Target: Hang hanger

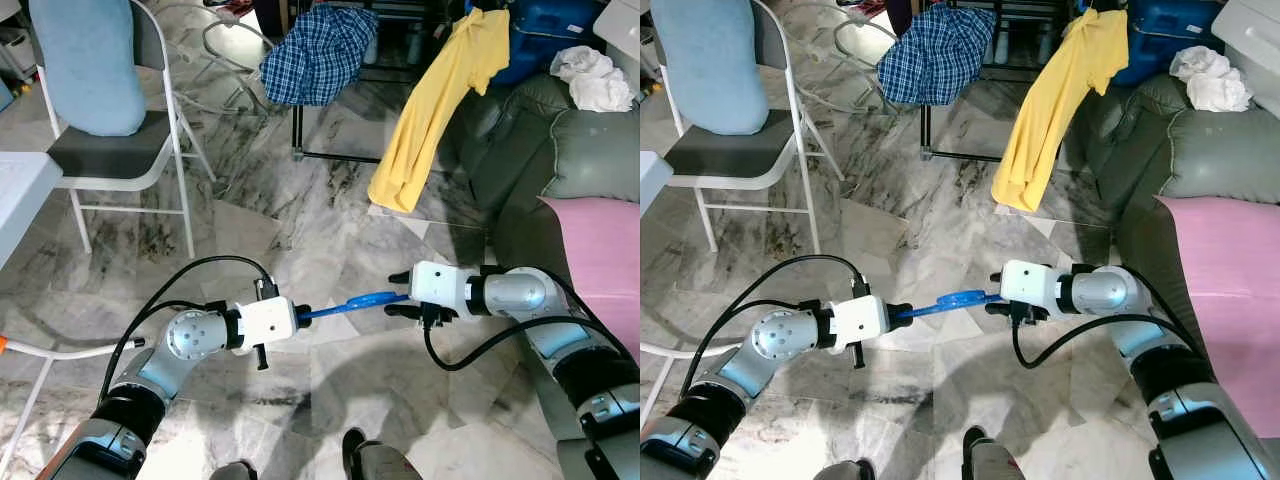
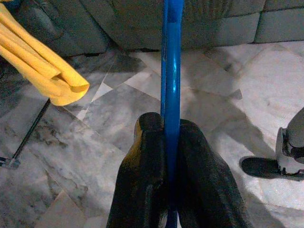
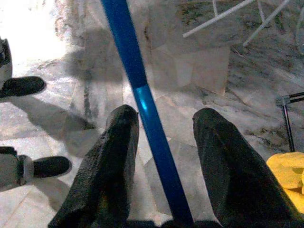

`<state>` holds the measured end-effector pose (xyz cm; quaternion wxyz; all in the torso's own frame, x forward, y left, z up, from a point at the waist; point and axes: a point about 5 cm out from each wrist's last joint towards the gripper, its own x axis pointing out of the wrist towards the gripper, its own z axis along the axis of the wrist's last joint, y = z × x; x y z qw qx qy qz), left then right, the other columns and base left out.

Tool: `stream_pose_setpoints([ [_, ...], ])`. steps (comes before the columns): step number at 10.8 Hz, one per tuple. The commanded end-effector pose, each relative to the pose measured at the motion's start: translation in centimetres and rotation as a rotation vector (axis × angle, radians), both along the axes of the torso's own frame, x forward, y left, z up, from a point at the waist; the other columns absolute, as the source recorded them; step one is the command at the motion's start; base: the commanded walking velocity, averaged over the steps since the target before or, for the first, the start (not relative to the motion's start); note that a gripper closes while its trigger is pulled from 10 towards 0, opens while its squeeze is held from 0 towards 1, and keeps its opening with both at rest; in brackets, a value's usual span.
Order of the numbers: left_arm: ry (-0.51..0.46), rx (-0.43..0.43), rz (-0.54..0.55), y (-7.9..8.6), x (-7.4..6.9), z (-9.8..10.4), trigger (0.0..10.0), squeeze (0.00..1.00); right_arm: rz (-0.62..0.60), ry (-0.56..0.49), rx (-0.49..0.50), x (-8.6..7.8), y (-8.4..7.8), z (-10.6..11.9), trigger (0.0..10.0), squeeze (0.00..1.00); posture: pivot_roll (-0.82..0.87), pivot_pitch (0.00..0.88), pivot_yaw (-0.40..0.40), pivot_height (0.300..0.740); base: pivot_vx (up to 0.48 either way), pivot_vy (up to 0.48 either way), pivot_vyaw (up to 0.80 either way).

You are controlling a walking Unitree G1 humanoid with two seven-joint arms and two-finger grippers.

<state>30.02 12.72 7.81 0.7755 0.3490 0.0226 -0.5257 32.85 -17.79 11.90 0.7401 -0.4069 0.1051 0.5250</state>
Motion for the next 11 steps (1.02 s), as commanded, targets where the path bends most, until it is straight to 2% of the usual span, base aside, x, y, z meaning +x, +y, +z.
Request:
stream_pose_setpoints([
  [1,0.001,0.013,-0.028,-0.14,-0.23,-0.17,10.0,0.00,0.036,0.010,-0.029,-0.04,0.04,0.04,0.0,0.00,-0.06,0.183,0.037,0.740,0.000,0.000,0.00],
  [9,-0.001,0.030,-0.023,-0.04,-0.20,-0.54,10.0,0.00,0.050,0.027,-0.026,-0.17,0.03,-0.28,0.0,0.00,-0.06,0.177,0.038,0.740,0.000,0.000,0.00],
  [11,0.002,0.028,-0.017,0.06,-0.10,-0.55,10.0,0.00,0.015,0.019,0.001,0.12,-0.13,-0.18,0.0,0.00,-0.06,0.177,0.042,0.740,0.000,0.000,0.00],
])
